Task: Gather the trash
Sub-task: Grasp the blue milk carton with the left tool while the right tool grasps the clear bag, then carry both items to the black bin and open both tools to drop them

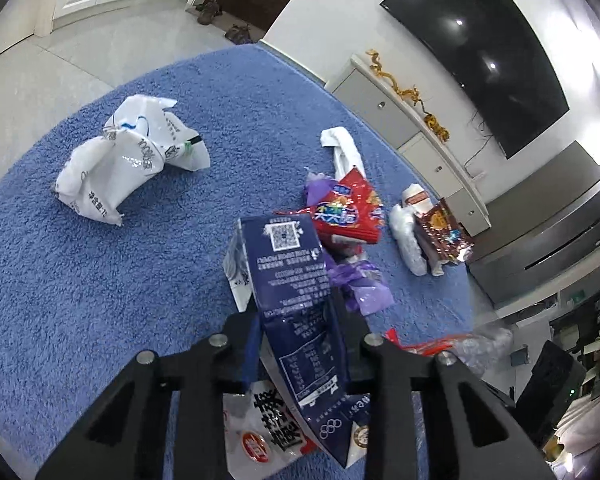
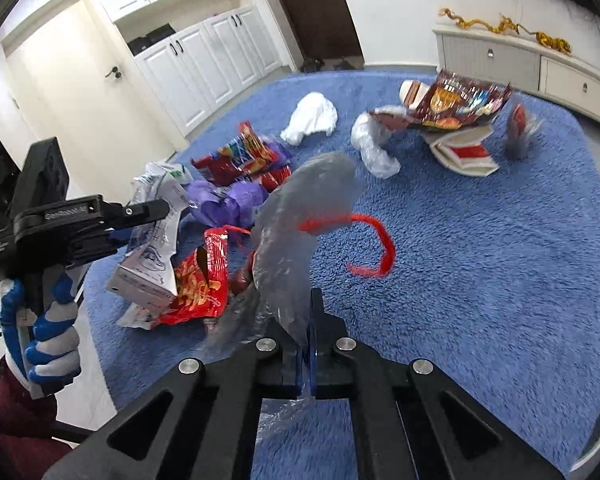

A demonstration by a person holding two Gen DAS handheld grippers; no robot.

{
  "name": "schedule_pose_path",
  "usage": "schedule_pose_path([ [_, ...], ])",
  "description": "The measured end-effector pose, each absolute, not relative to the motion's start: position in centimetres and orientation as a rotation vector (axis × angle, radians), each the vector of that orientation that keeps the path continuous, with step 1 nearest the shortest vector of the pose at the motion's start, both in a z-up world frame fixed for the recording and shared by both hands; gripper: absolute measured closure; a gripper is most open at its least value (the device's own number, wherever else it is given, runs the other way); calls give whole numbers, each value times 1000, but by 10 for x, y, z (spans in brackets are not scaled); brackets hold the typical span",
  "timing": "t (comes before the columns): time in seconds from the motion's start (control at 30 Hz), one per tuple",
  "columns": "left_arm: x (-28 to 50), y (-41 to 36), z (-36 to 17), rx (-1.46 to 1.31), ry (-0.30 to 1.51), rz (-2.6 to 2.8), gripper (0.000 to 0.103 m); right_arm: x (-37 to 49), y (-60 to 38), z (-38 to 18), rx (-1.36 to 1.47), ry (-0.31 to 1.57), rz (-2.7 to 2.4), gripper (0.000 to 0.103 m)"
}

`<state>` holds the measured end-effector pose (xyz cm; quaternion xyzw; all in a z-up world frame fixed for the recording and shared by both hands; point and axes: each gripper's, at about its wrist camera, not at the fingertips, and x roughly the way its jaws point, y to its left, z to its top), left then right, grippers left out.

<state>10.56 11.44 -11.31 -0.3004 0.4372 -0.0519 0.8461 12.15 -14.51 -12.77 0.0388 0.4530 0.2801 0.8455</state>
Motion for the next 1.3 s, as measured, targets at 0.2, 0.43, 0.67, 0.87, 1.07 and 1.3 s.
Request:
schedule_pose_path([
  [0.2,88,111,-83,-596,854,-120,75,103,-168,-101,112,873,588,102],
  [0.43,77,90,-39,-522,780,-158,75,83,-201,-66,138,765,549,102],
  [0.67,96,4,-12,-410,789,-309,75,56,-278,-35,165,649,389,102],
  [0.87,120,-117,-2,-262,819,-493,75,37,-375,-44,228,622,176,102],
  [1.07,136,-244,-17,-136,865,-660,75,38,-452,-69,258,658,-16,102],
  [1.3,157,-360,-57,-52,943,-768,75,59,-499,-106,272,733,-165,101],
])
